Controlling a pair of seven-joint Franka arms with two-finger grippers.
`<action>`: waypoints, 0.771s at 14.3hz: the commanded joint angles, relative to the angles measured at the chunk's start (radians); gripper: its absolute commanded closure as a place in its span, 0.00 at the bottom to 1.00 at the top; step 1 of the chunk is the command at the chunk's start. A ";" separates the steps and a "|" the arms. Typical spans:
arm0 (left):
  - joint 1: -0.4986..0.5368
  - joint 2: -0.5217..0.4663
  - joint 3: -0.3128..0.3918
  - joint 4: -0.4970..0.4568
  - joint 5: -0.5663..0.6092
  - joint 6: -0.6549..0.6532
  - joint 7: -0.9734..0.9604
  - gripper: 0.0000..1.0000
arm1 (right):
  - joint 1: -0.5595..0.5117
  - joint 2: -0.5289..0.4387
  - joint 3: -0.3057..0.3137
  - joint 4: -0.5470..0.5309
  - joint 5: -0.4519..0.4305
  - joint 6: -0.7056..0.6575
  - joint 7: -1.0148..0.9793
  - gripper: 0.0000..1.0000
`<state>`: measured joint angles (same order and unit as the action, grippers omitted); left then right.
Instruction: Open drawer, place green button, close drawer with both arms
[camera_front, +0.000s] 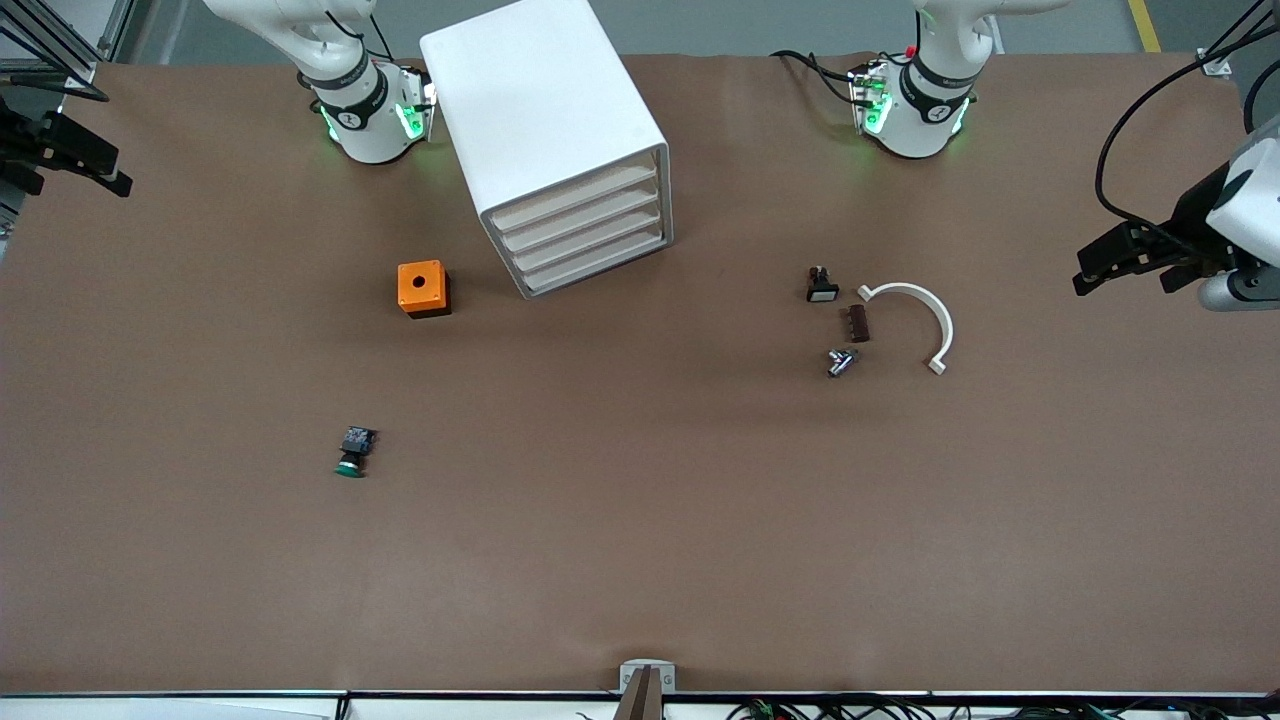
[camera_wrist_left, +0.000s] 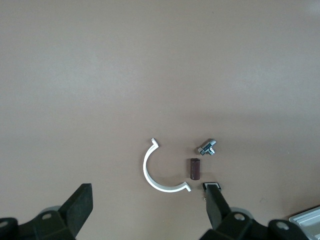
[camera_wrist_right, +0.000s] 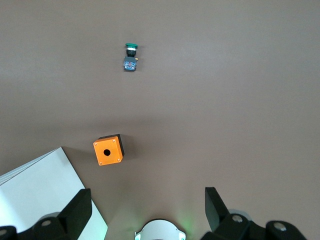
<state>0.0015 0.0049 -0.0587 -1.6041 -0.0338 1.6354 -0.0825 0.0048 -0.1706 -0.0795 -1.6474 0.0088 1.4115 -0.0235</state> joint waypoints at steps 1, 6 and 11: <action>0.005 0.009 -0.004 0.023 0.020 -0.019 0.019 0.00 | 0.011 -0.015 -0.003 -0.014 -0.006 0.003 0.010 0.00; 0.009 0.026 0.002 0.021 0.018 -0.019 0.007 0.00 | 0.011 -0.013 -0.003 -0.011 -0.006 0.004 0.011 0.00; 0.017 0.046 0.002 0.015 0.019 -0.019 0.010 0.00 | 0.012 0.035 -0.005 0.020 -0.006 -0.006 0.004 0.00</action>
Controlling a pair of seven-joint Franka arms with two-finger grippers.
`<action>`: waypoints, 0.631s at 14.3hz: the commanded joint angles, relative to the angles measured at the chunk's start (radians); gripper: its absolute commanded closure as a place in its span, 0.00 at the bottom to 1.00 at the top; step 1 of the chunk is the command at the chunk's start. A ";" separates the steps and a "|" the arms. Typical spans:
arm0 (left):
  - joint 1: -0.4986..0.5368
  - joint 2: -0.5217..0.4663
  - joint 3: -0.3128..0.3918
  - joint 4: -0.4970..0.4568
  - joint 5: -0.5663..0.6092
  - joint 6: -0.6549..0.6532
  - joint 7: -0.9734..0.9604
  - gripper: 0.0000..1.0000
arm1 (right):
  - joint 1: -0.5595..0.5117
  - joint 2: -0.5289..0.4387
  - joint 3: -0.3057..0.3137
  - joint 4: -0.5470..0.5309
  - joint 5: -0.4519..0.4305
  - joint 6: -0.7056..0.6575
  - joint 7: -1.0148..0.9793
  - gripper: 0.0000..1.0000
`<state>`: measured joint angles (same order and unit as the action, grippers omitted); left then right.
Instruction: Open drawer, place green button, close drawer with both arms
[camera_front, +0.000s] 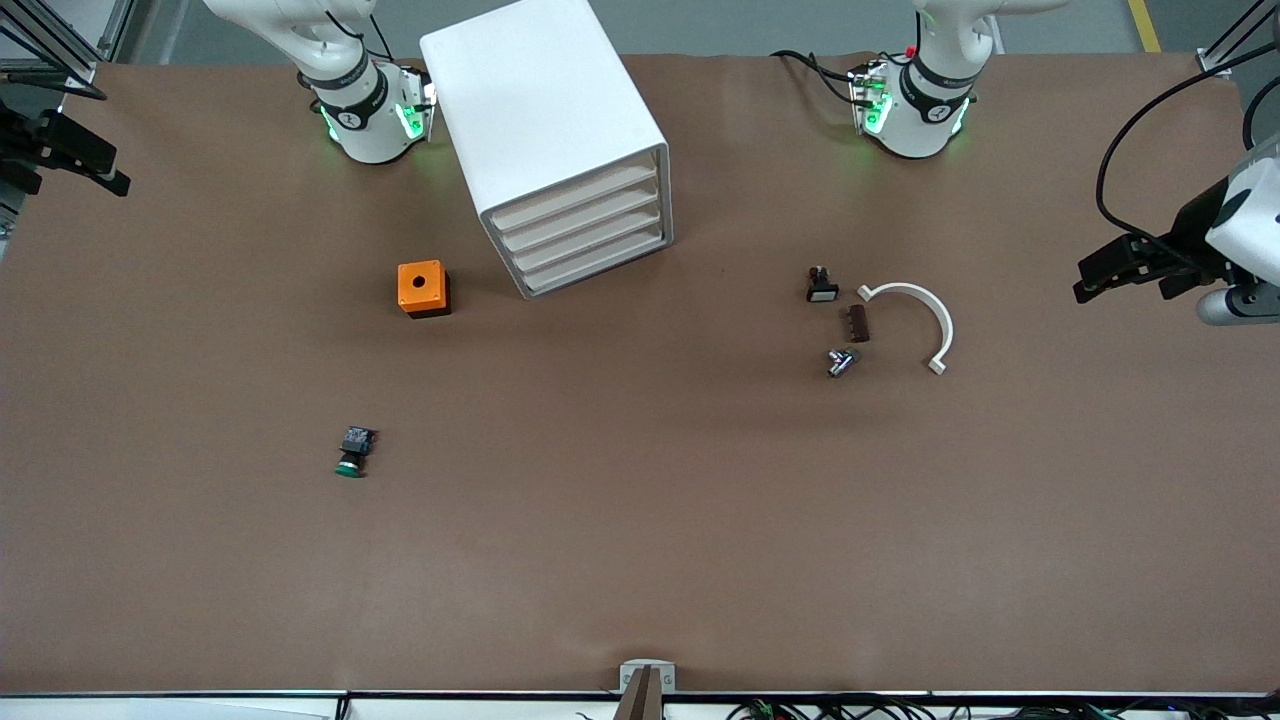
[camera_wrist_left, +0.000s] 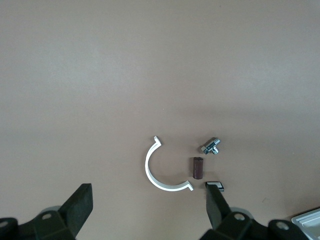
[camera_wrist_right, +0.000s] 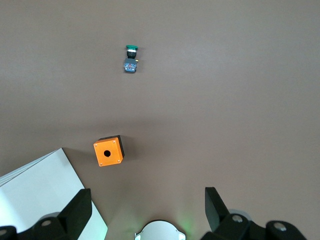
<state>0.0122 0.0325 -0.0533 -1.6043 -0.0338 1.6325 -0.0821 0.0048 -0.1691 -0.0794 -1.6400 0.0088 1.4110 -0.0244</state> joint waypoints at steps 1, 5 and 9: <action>0.006 0.027 -0.003 0.015 0.018 -0.016 0.010 0.00 | 0.023 0.093 -0.003 0.032 -0.018 -0.010 0.004 0.00; -0.007 0.070 -0.005 0.018 0.006 -0.029 0.001 0.00 | 0.037 0.242 -0.005 0.092 -0.006 -0.003 -0.011 0.00; -0.061 0.182 -0.026 0.096 0.002 -0.092 -0.100 0.00 | 0.024 0.316 -0.006 0.100 -0.015 0.002 -0.011 0.00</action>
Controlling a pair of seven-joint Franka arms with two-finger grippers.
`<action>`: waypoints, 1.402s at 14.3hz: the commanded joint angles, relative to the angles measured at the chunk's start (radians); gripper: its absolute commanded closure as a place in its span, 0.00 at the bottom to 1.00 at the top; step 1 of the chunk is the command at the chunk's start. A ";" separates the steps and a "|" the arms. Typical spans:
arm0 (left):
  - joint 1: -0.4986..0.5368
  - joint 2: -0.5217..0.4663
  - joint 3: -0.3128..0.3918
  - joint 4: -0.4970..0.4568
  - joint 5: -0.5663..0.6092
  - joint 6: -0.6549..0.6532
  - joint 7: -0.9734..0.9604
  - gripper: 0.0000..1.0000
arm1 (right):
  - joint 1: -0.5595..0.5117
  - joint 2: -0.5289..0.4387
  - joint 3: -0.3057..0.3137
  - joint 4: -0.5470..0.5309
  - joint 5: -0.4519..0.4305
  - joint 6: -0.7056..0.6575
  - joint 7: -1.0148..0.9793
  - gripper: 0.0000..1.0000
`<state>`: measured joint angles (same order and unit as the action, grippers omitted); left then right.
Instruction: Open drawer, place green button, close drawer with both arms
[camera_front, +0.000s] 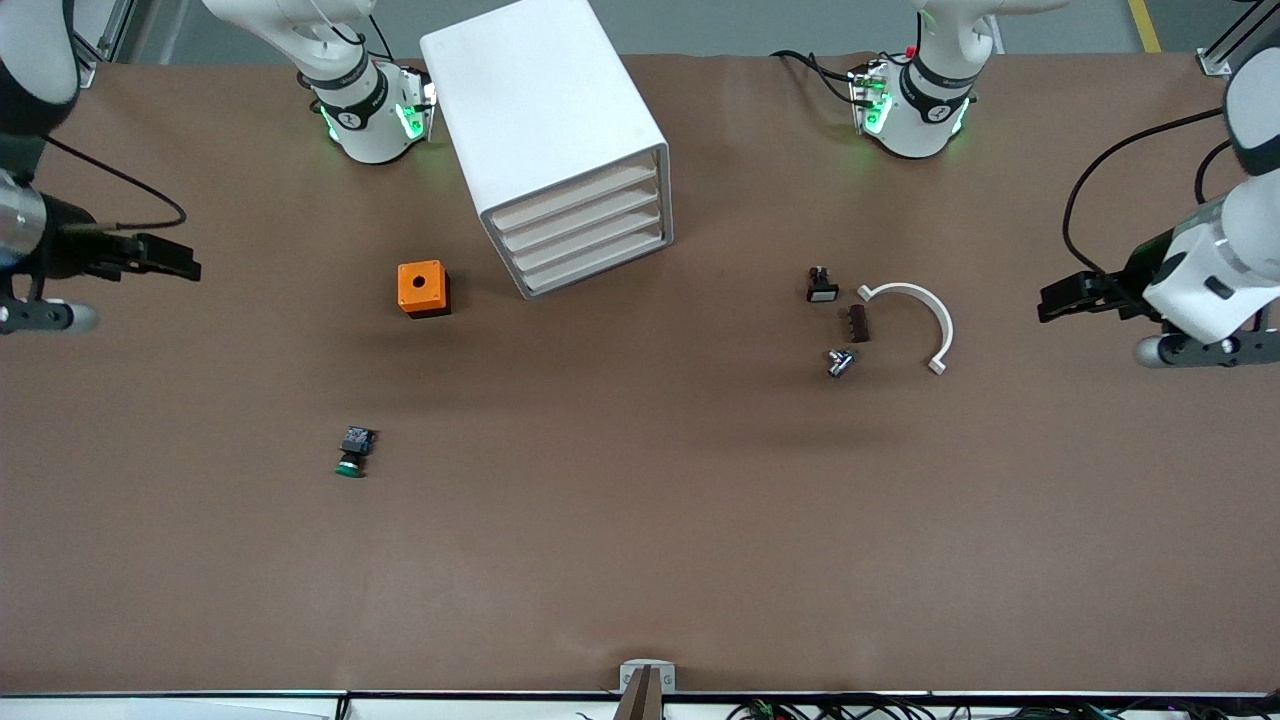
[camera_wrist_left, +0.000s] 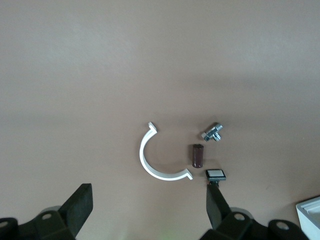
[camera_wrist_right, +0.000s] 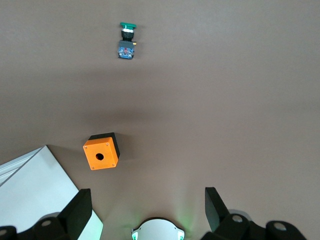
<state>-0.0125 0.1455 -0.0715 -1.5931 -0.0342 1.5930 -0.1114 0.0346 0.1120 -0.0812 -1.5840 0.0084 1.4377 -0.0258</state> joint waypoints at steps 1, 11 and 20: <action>-0.073 0.107 -0.008 0.116 0.002 -0.067 -0.159 0.00 | -0.001 0.050 -0.005 0.045 -0.024 -0.023 -0.008 0.00; -0.305 0.366 -0.007 0.266 -0.268 -0.068 -0.993 0.00 | 0.011 0.121 -0.003 -0.251 0.080 0.564 0.080 0.00; -0.403 0.615 -0.014 0.305 -0.581 -0.113 -1.675 0.00 | 0.064 0.311 -0.003 -0.278 0.110 0.838 0.133 0.00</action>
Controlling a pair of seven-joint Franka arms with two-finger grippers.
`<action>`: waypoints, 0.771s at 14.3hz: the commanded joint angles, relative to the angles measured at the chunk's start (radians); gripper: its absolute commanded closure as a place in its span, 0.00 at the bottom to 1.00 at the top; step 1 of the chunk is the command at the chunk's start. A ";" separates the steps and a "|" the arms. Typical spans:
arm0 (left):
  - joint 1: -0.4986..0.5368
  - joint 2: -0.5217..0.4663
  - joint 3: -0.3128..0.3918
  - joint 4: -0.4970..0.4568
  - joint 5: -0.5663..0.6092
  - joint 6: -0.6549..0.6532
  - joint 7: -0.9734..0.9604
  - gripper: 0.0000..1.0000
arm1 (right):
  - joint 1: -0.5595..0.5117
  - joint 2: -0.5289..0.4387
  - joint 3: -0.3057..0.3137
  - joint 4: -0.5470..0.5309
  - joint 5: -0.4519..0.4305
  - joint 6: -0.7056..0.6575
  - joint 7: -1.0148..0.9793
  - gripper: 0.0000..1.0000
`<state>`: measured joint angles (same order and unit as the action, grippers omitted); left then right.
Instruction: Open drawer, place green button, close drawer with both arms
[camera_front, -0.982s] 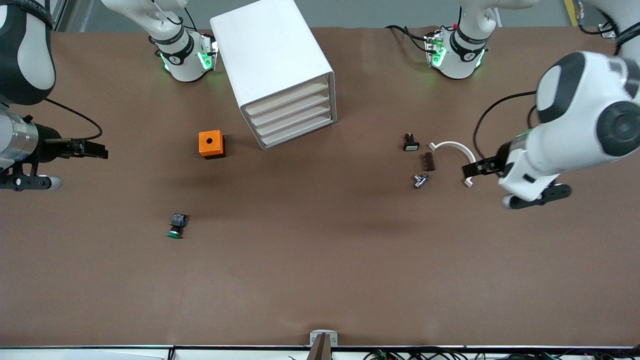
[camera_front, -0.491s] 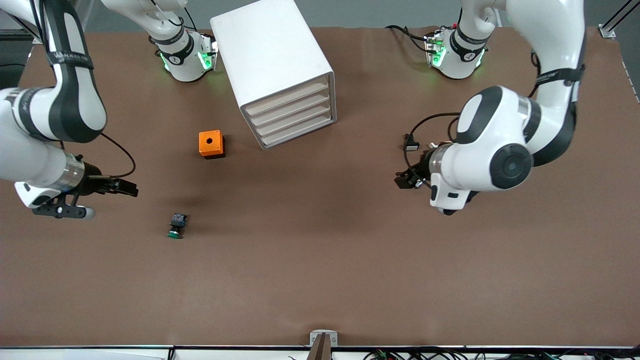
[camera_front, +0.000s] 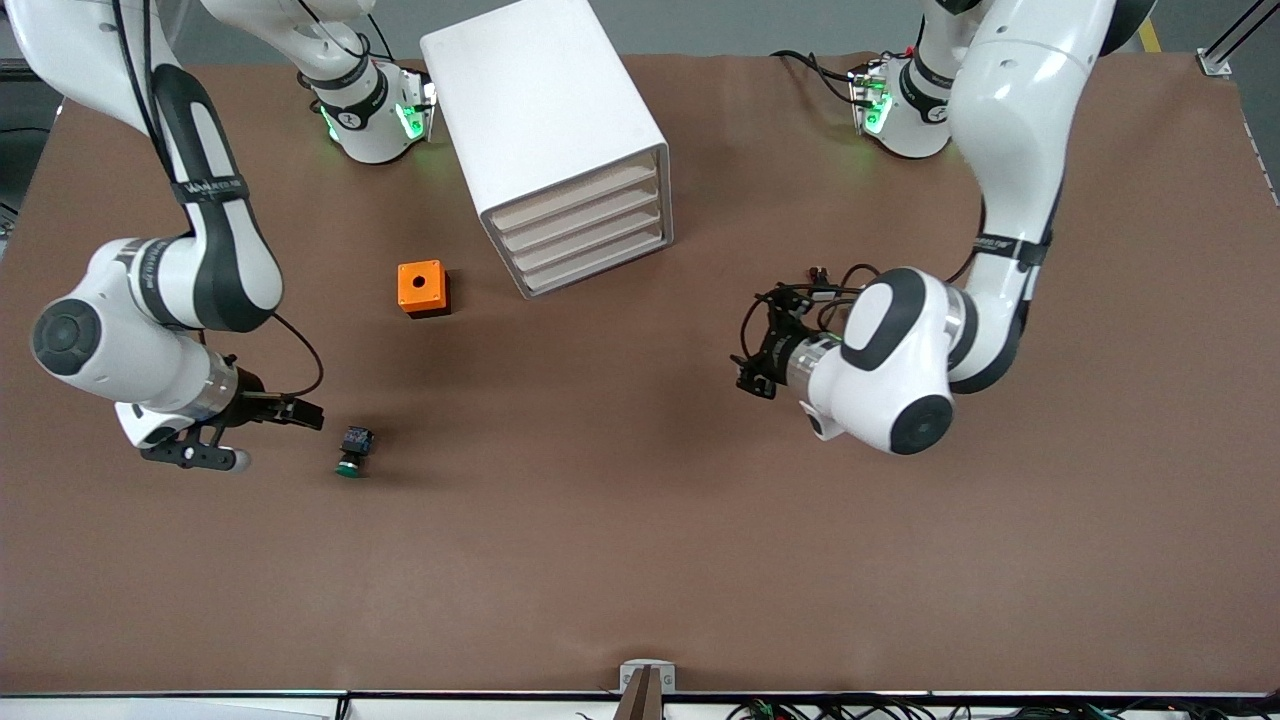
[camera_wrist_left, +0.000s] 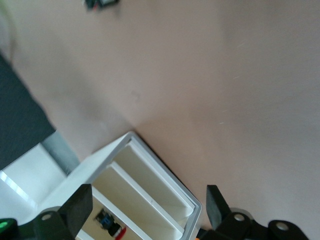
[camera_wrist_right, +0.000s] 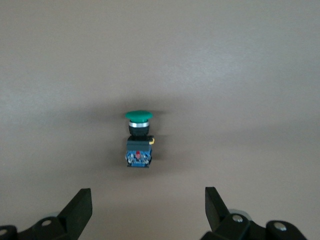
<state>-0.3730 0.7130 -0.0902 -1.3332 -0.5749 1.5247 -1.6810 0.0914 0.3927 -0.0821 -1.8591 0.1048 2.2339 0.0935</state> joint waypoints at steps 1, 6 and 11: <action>-0.061 0.071 0.004 0.045 -0.060 -0.063 -0.170 0.00 | 0.008 0.058 -0.002 -0.003 0.015 0.074 0.014 0.00; -0.112 0.164 0.004 0.045 -0.199 -0.080 -0.356 0.00 | 0.034 0.118 -0.002 -0.023 0.059 0.147 0.017 0.00; -0.138 0.273 0.000 0.074 -0.281 -0.080 -0.477 0.01 | 0.051 0.149 -0.002 -0.063 0.073 0.233 0.067 0.00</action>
<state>-0.4999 0.9329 -0.0913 -1.3115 -0.8144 1.4714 -2.1111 0.1301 0.5359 -0.0810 -1.9097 0.1572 2.4441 0.1284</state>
